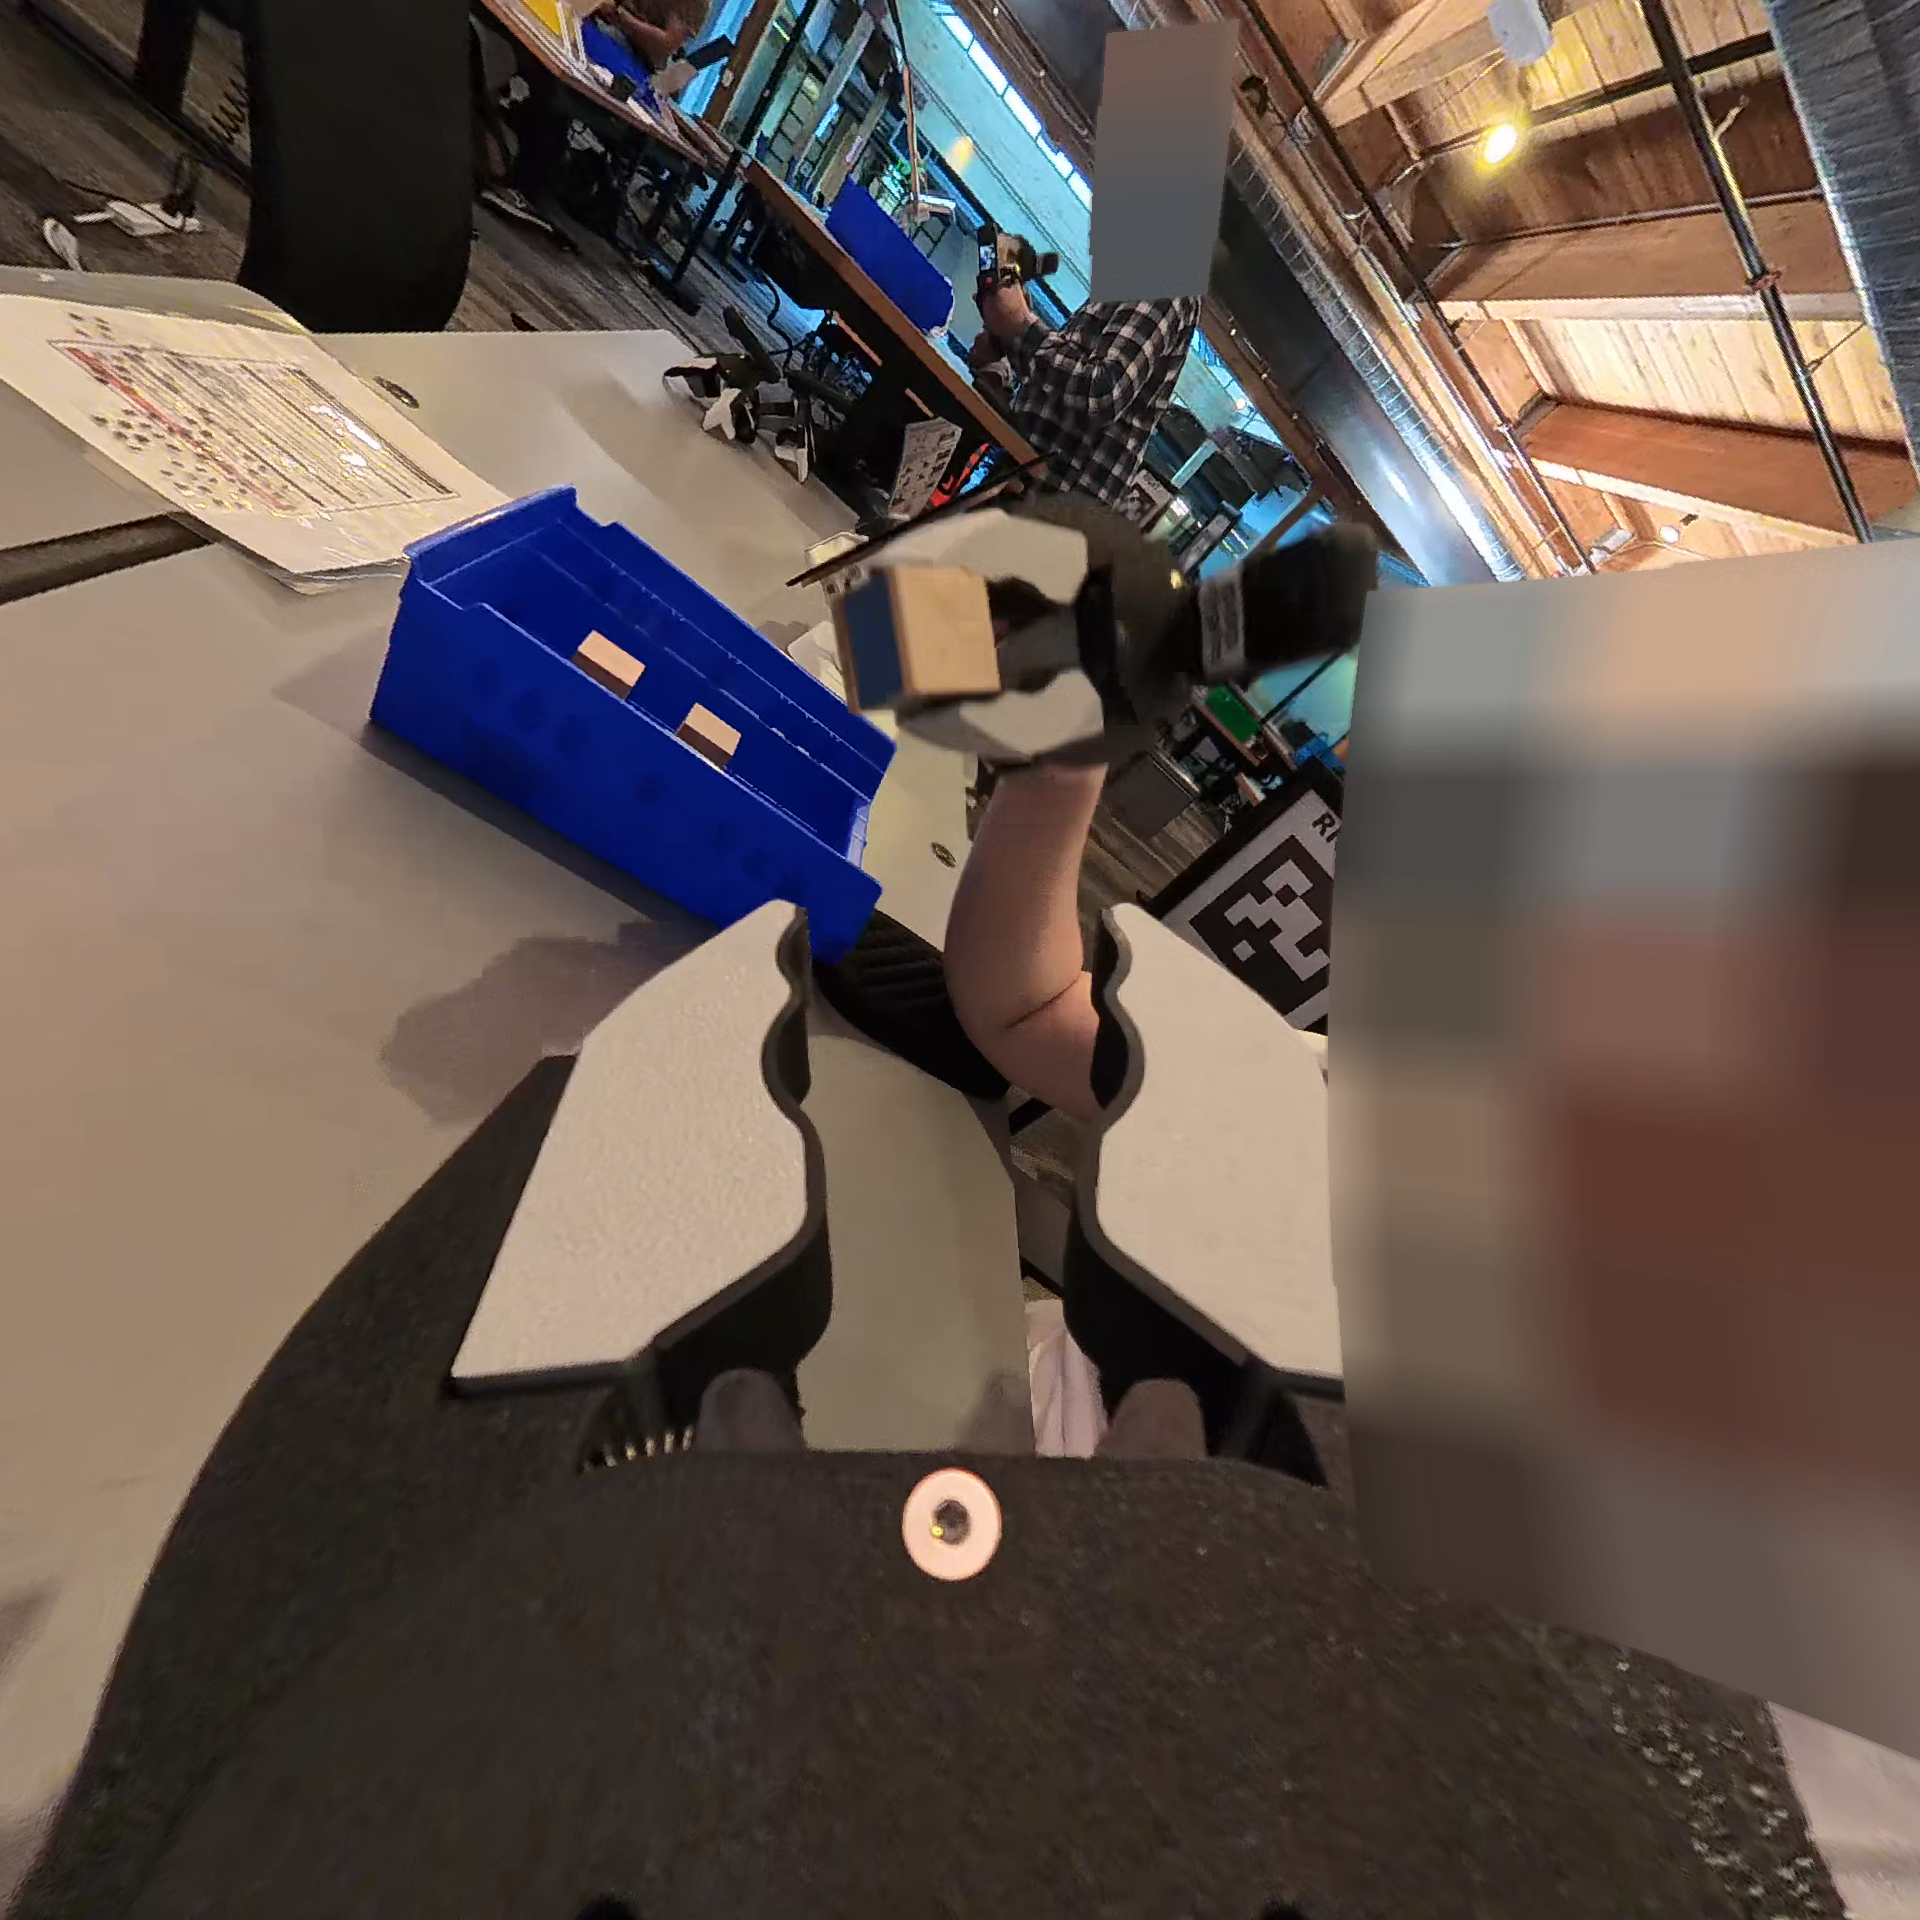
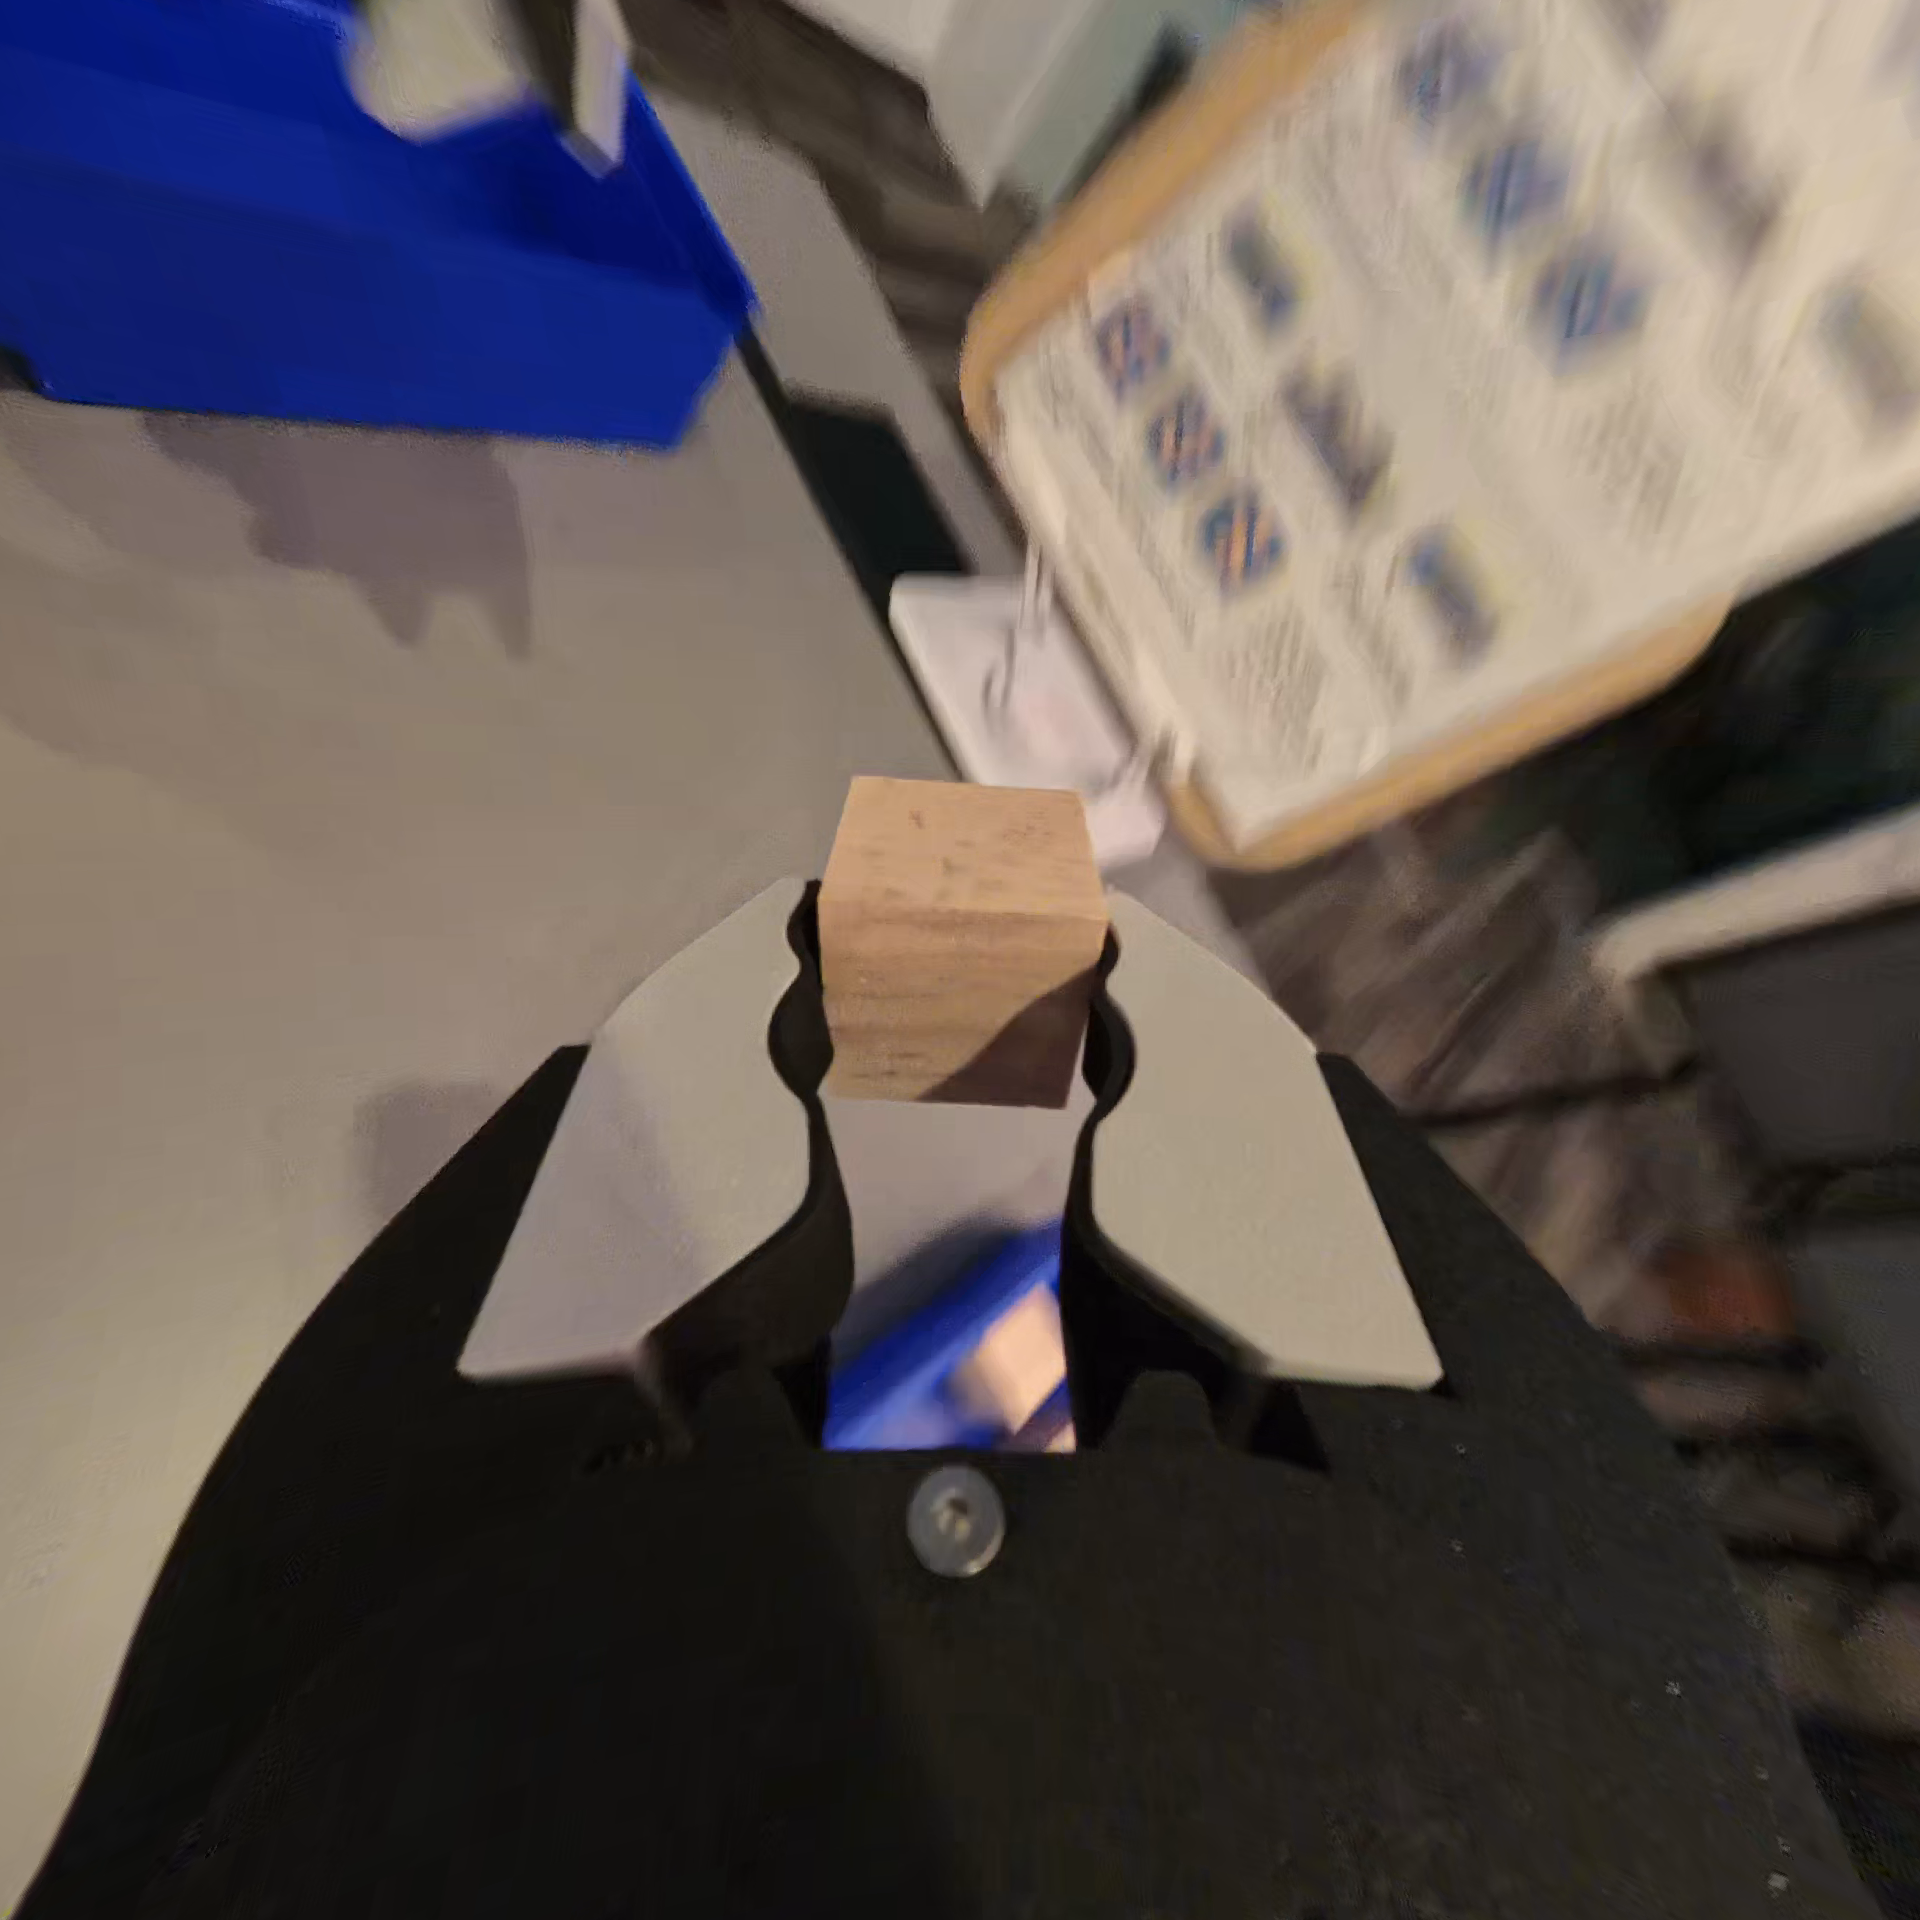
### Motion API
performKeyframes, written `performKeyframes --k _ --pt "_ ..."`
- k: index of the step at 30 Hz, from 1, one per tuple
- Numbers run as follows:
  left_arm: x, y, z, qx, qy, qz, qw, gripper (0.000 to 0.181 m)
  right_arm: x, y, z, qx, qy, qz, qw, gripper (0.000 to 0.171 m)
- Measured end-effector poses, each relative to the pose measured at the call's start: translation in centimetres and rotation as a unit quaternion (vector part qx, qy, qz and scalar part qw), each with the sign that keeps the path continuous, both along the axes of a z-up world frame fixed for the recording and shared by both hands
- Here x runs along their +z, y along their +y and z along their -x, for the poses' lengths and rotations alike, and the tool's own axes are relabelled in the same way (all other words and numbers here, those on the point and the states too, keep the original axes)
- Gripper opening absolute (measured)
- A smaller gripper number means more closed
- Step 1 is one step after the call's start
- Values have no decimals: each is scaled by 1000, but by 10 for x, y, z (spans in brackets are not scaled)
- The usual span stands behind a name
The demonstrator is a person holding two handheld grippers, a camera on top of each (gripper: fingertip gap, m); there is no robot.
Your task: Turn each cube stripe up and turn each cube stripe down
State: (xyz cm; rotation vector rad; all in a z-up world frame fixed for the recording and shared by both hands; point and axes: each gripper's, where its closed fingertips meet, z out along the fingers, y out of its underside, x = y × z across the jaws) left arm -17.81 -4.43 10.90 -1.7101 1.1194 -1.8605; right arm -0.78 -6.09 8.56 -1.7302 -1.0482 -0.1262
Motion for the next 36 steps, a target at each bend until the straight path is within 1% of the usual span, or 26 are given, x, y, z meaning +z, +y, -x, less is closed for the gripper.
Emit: performKeyframes --k 2,4,6,8,11,14,17,26,32,36 --pt "-2 -3 -1 -7 6 -1 1000 52 -18 -4 -45 -76 67 122 987 46" --pt "-4 -4 -3 -10 11 0 1000 52 -40 -7 -83 -147 122 216 958 46" --pt "-6 -4 -5 -11 15 2 1000 52 -67 -10 -114 -200 141 291 925 47" --pt "-8 -6 -6 -14 18 2 1000 52 -93 -14 -140 -253 140 350 891 46" --pt "-10 -8 -8 -16 24 0 1000 52 -124 -17 -158 -291 141 410 853 46" --pt "-14 -10 -10 -20 32 -1 999 52 -150 -20 -157 -293 133 468 823 47" --pt "-17 -12 -12 -24 36 3 999 52 -169 -21 -151 -293 116 505 804 46" --pt "-19 -17 -14 -29 43 -2 999 52 -212 -22 -153 -348 71 565 744 46" --pt "-18 -20 -15 -32 45 -7 998 52 -226 -19 -159 -379 59 570 727 47" --pt "-21 -22 -17 -35 51 -9 998 52 -228 -18 -159 -383 78 574 719 47"
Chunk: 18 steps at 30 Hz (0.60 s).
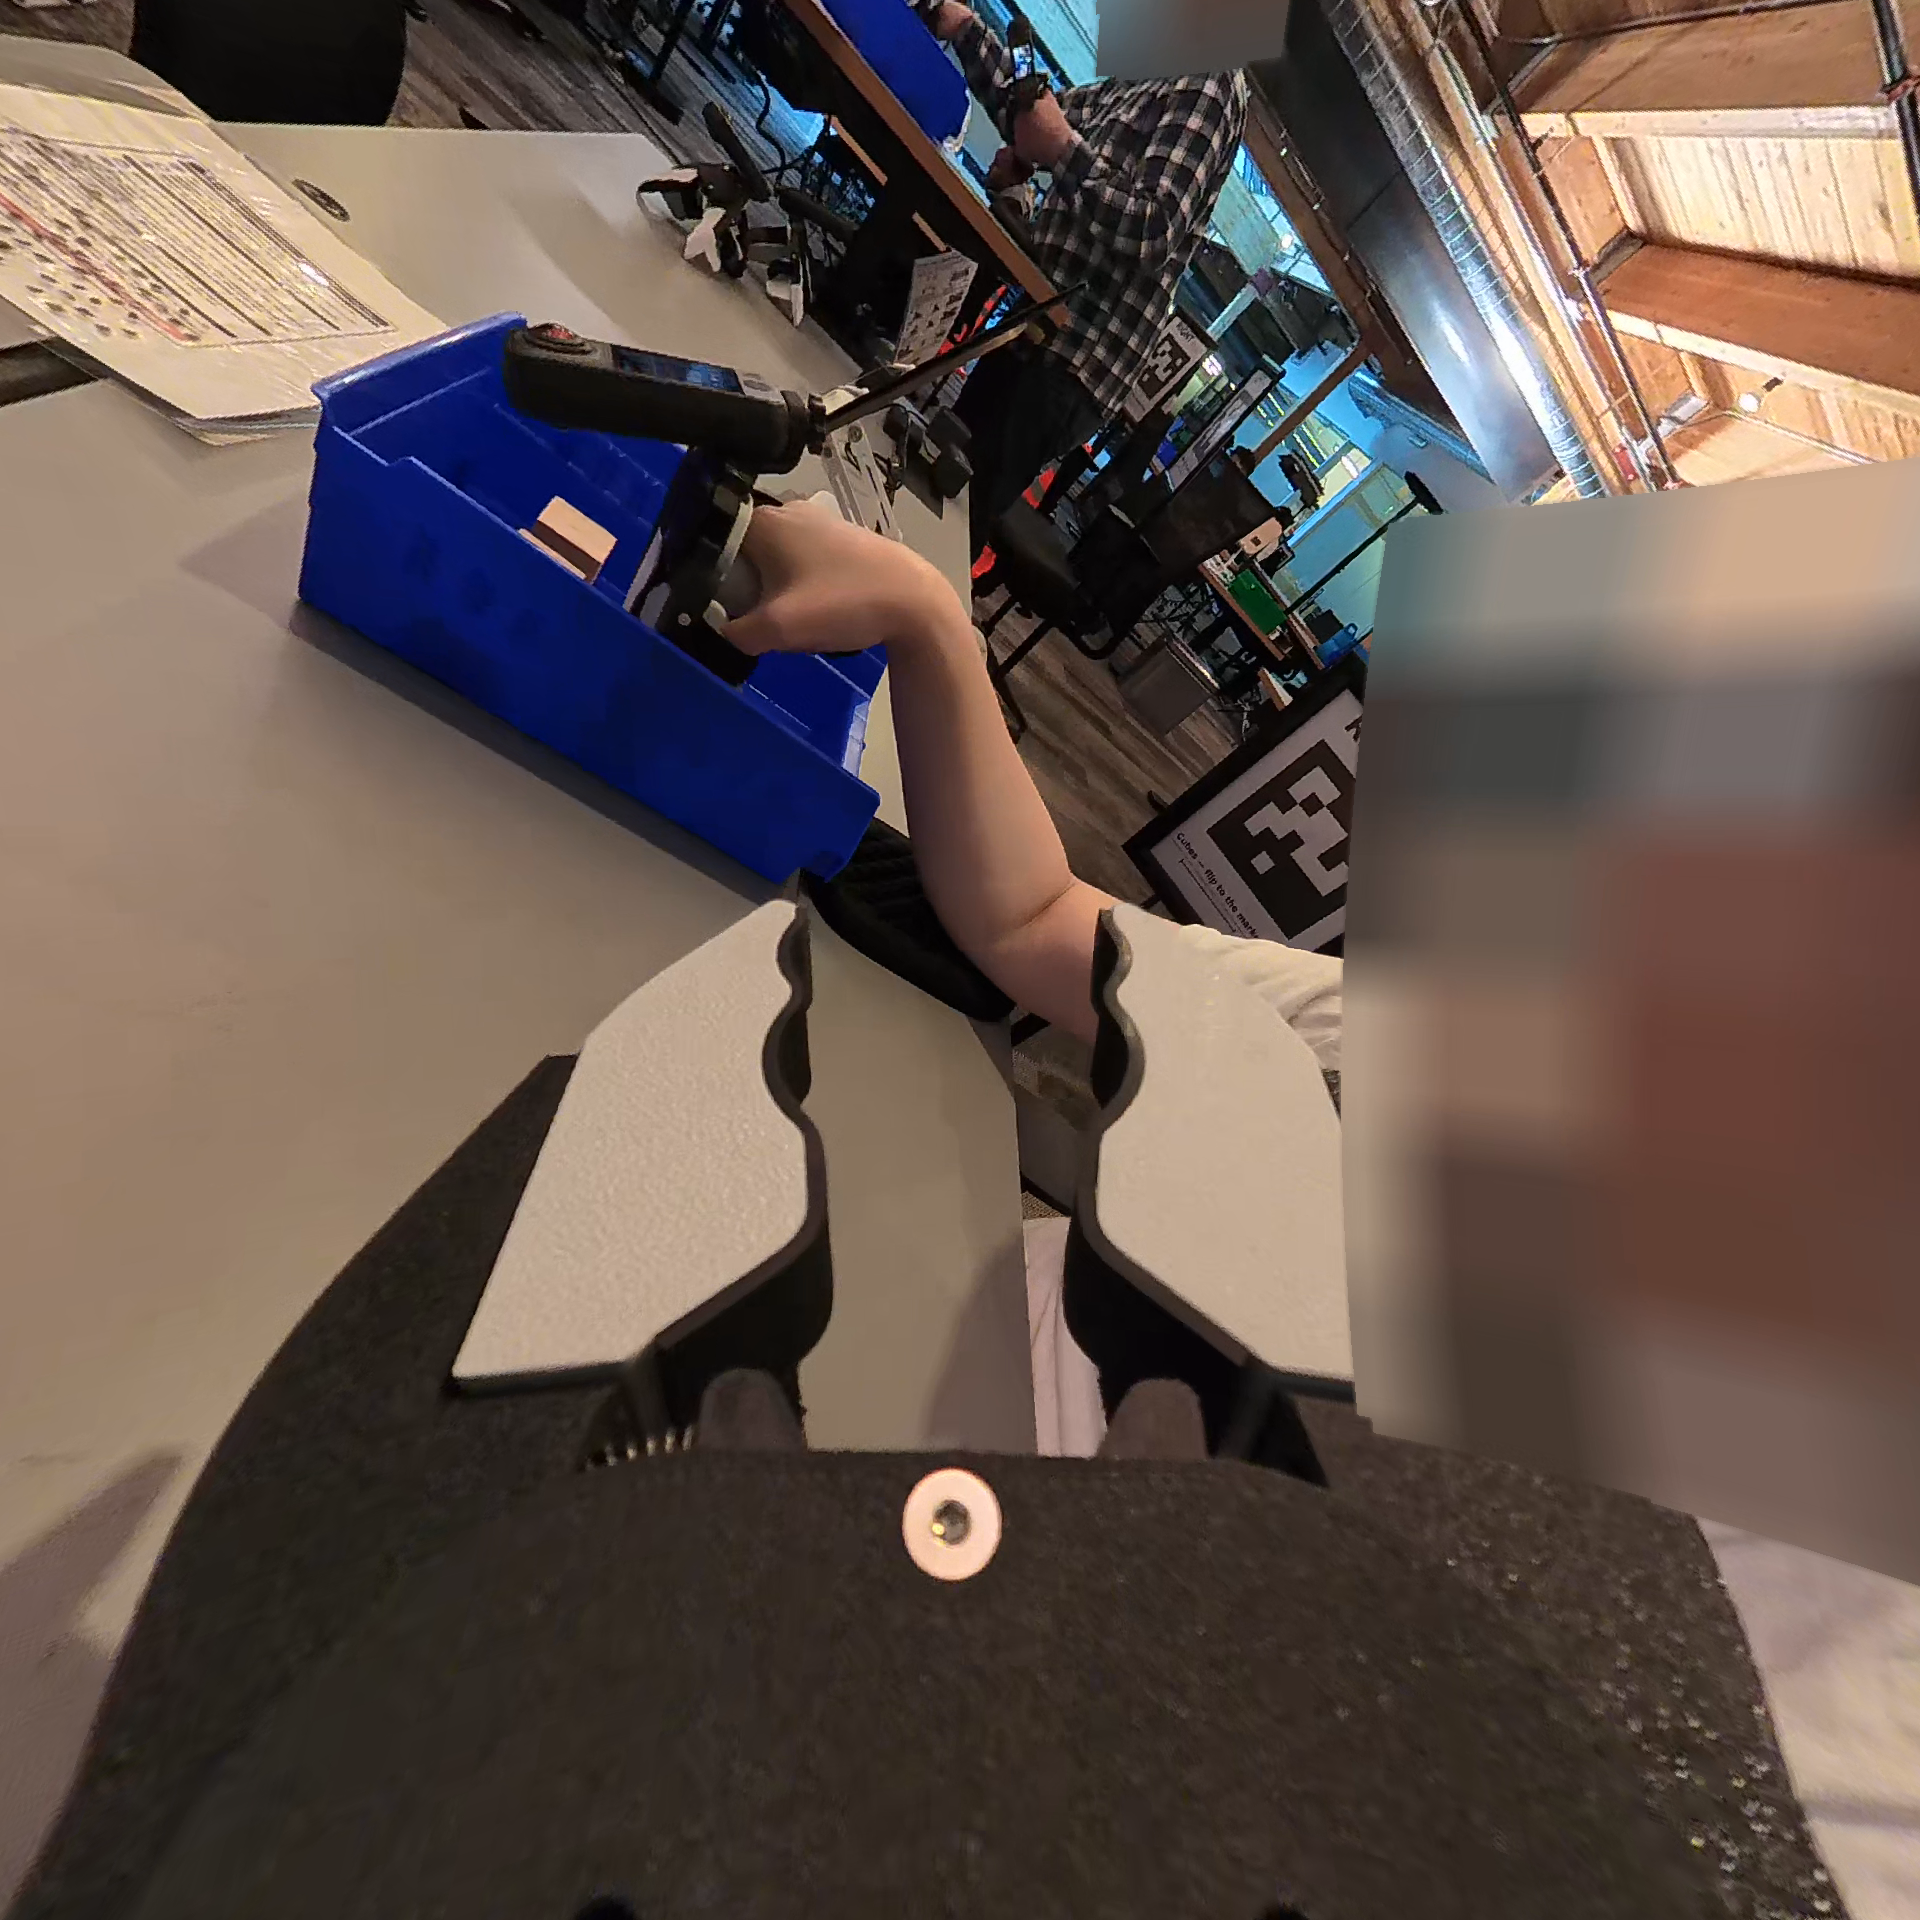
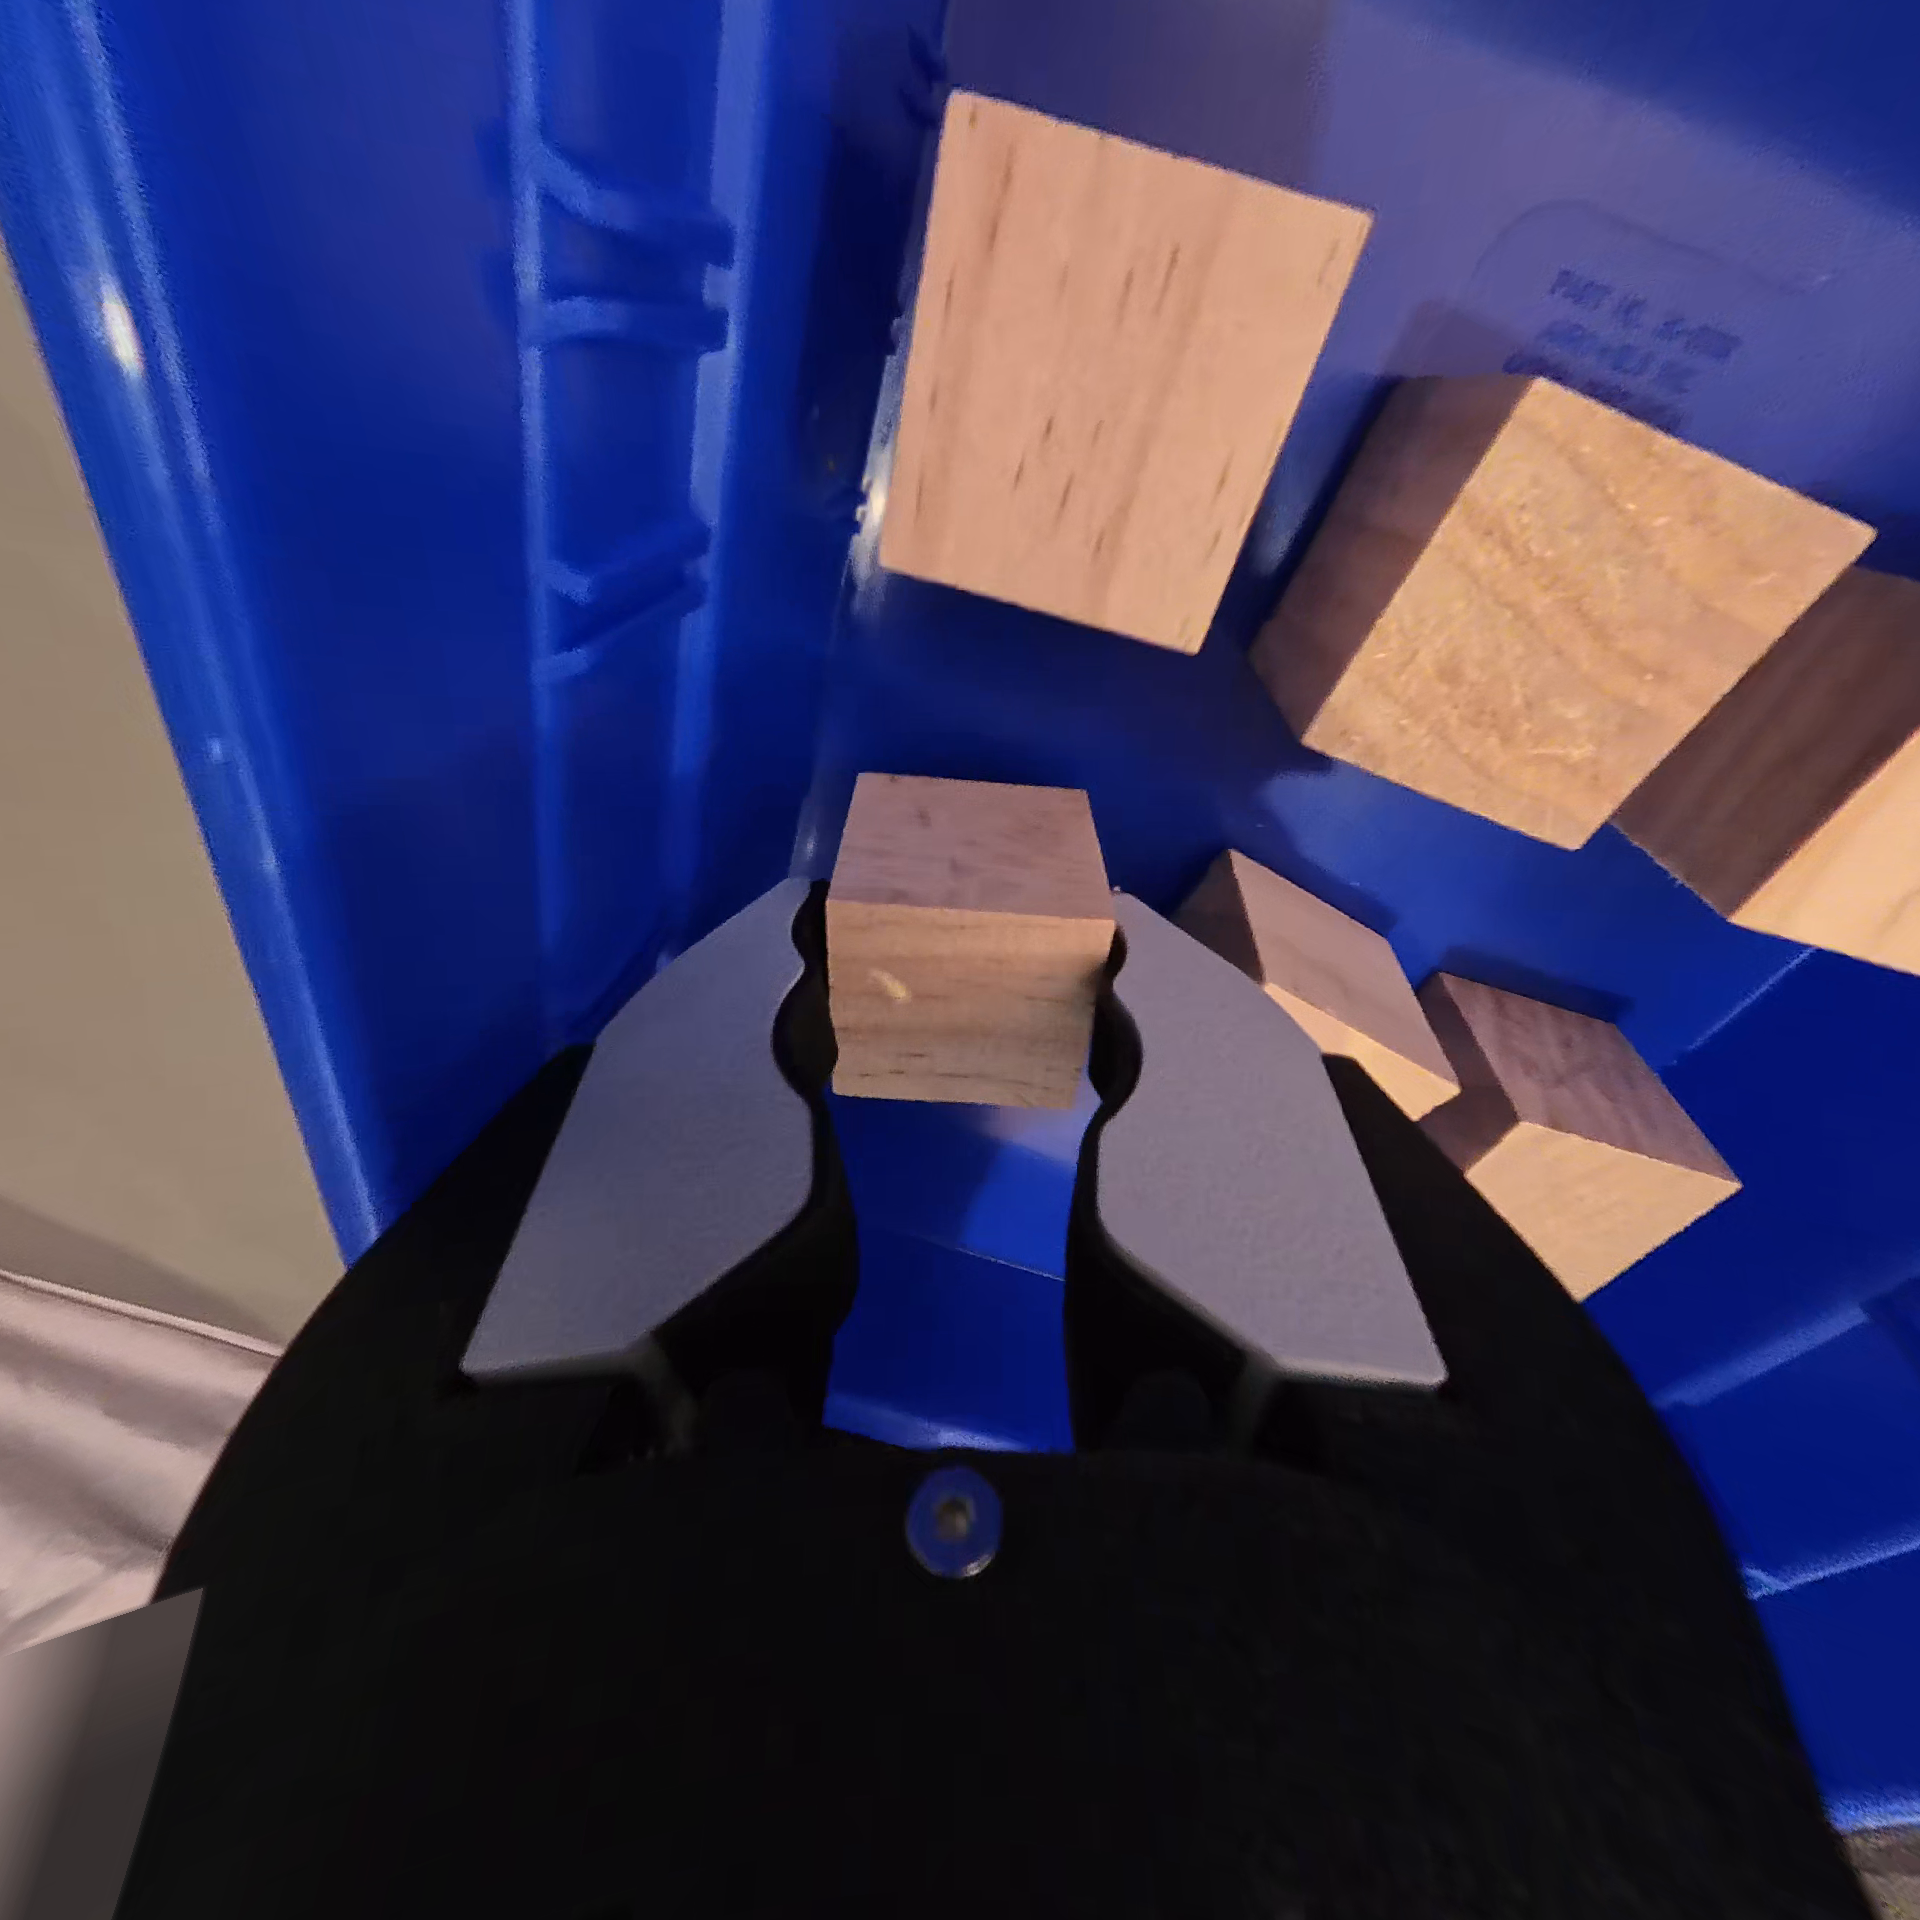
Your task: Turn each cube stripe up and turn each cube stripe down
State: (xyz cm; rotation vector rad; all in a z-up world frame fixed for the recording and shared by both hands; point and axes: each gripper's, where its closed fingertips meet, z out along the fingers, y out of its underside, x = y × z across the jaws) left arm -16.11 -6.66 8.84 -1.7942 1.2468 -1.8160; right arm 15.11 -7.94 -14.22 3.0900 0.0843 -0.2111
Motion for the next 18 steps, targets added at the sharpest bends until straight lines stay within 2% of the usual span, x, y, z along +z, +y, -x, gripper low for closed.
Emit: performKeyframes --k 6,10,14,18 --pt "-2 -2 -2 -3 5 -2 1000 52 1 0 0 9 11 3 1000 47" --pt "-2 -3 -2 -5 5 -3 1000 52 15 2 1 17 16 -20 1000 47" --pt "-2 -4 -2 -6 6 -3 1000 52 47 -6 -8 23 0 -64 998 51" --pt "-1 -4 -1 -5 5 -4 1000 52 98 -12 -30 13 -11 -176 984 48"
